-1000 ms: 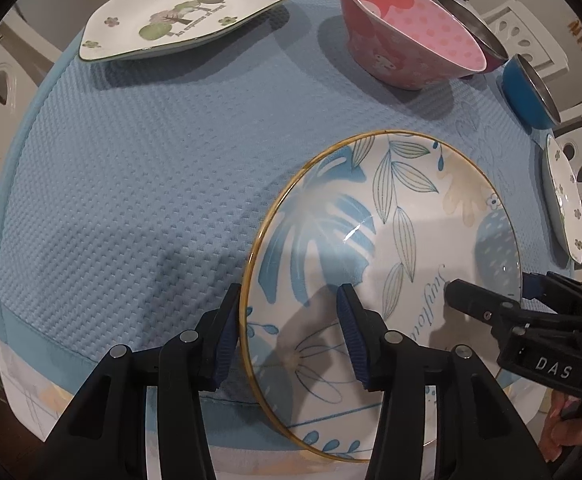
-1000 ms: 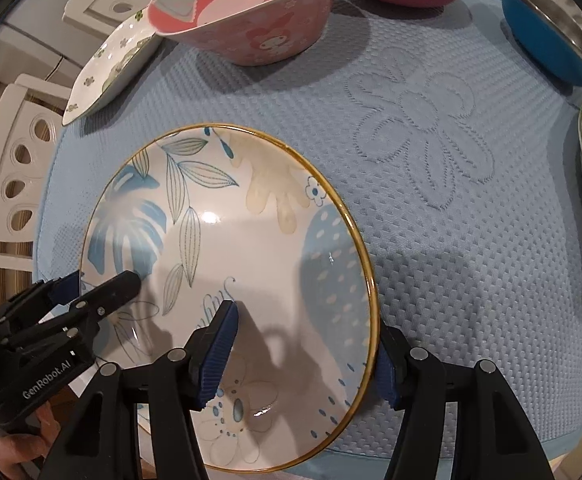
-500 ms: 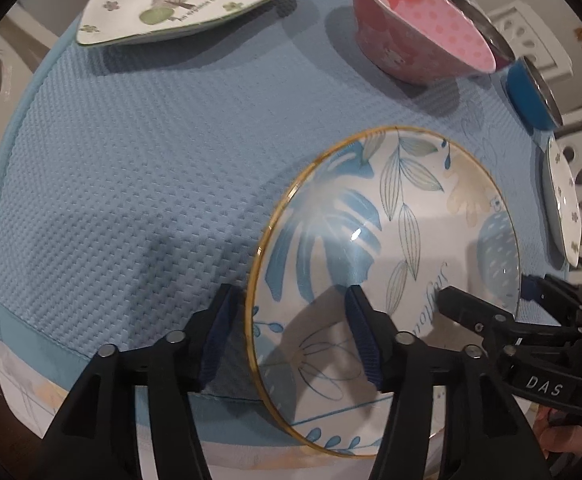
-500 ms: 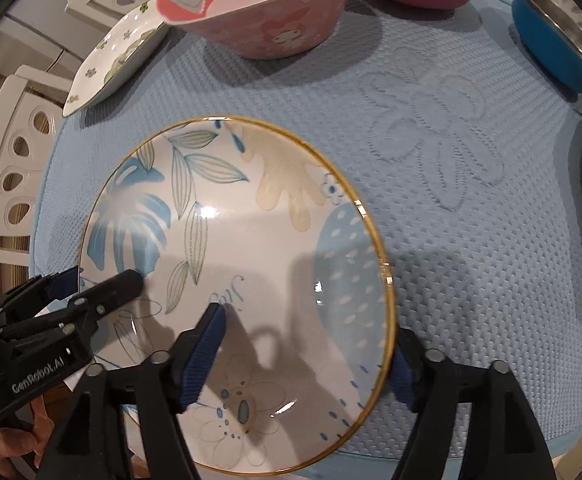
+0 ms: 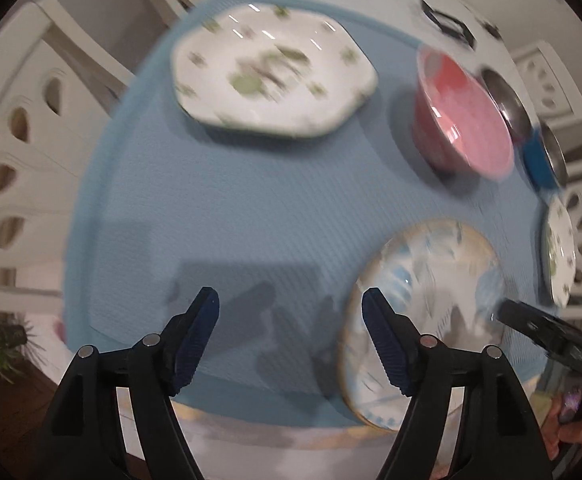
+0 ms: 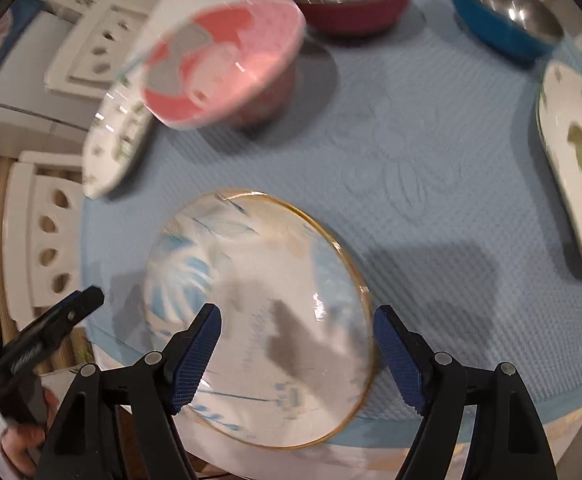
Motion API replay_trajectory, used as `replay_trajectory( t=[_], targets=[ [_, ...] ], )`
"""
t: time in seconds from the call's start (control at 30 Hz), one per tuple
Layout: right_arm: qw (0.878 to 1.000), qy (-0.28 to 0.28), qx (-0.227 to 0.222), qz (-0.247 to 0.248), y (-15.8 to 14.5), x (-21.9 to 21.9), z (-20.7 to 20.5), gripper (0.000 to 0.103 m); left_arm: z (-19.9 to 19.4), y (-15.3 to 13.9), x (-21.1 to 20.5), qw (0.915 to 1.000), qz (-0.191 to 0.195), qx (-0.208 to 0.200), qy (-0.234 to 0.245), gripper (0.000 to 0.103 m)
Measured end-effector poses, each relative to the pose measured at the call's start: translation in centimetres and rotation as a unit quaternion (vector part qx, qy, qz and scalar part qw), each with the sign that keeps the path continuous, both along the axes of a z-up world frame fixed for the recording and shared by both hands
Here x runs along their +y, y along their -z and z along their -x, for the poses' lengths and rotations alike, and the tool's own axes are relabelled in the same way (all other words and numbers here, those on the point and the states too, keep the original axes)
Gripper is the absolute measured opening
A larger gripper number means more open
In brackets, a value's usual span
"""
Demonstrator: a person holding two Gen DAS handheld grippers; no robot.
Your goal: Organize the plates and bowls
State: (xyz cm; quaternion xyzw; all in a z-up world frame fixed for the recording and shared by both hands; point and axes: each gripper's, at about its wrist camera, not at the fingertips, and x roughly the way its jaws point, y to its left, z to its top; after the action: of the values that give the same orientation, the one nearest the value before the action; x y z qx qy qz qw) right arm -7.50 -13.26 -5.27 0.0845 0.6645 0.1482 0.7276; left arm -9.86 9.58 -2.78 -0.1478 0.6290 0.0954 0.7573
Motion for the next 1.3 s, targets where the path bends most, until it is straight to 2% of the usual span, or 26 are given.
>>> replay_trajectory(
  t=[0.1,0.23,0.43,0.63,0.9,1.03,1.17,1.3],
  targets=[
    [1.0,-0.005,-0.023,0.011,-2.2,1.3,-1.1,0.077,-1.4,-0.8,2.1,0.9999,-0.01,-0.008,-0.01,0.073],
    [0.998,0.003,-0.043,-0.054,-4.7,3.5,-2.1,0.077,-2.9,-1.1,3.9,0.9995,-0.014,-0.02,-0.021,0.073],
    [0.992,-0.034,-0.082,-0.092,-6.2,10.2,-3.9,0.077,-6.5,-1.4,7.4,0.9987,-0.022,-0.032,-0.033,0.073],
    [0.988,-0.045,-0.084,-0.121,-4.5,15.4,-6.7,0.077,-10.3,-0.4,10.9,0.9982,-0.027,-0.04,-0.035,0.073],
    [0.991,-0.014,-0.057,-0.122,-0.7,18.0,-9.0,0.077,-14.8,2.8,14.1,0.9987,-0.007,-0.035,-0.036,0.073],
    [0.992,-0.017,-0.041,-0.115,1.2,18.8,-9.7,0.077,-16.6,4.4,14.2,0.9992,0.006,-0.034,-0.021,0.073],
    [0.994,-0.021,-0.046,-0.098,2.2,19.4,-10.5,0.077,-17.7,6.0,13.9,0.9994,0.014,-0.029,-0.008,0.073],
    [0.995,-0.018,-0.038,-0.088,3.4,20.0,-11.0,0.077,-18.3,6.7,13.3,0.9996,-0.002,-0.028,0.006,0.072]
  ],
)
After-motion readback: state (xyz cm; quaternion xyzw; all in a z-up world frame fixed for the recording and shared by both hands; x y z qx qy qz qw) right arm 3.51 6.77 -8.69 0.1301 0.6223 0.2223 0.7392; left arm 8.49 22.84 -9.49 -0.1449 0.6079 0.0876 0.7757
